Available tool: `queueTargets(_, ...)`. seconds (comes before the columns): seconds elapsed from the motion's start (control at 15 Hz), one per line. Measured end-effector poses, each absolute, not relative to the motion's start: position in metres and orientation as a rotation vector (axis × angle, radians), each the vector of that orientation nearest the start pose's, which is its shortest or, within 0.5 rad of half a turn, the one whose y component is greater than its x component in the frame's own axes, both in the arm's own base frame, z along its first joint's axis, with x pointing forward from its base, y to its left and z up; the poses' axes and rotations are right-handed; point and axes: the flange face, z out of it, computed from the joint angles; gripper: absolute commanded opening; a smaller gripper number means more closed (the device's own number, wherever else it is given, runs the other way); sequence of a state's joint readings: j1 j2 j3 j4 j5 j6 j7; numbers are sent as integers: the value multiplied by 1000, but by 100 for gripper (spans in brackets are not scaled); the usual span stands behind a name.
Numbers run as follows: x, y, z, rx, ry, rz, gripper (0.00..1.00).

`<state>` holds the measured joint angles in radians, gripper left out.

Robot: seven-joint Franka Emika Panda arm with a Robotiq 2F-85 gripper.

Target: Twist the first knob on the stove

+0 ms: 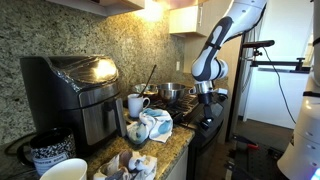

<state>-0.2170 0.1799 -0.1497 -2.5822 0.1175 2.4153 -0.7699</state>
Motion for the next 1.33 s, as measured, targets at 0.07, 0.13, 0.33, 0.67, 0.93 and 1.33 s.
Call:
queueTargets(0.07, 376, -147, 173, -2869, -433, 395, 100)
queueTargets(0.13, 376, -147, 174, -2869, -433, 394, 100)
queueTargets(0.33, 379, -148, 175, -2874, -435, 384, 100)
queueTargets(0.67, 390, -147, 179, -2889, -453, 354, 100)
queueTargets(0.93, 392, -148, 177, -2890, -454, 356, 100)
queueTargets(1.33, 394, -149, 178, -2896, -447, 353, 100)
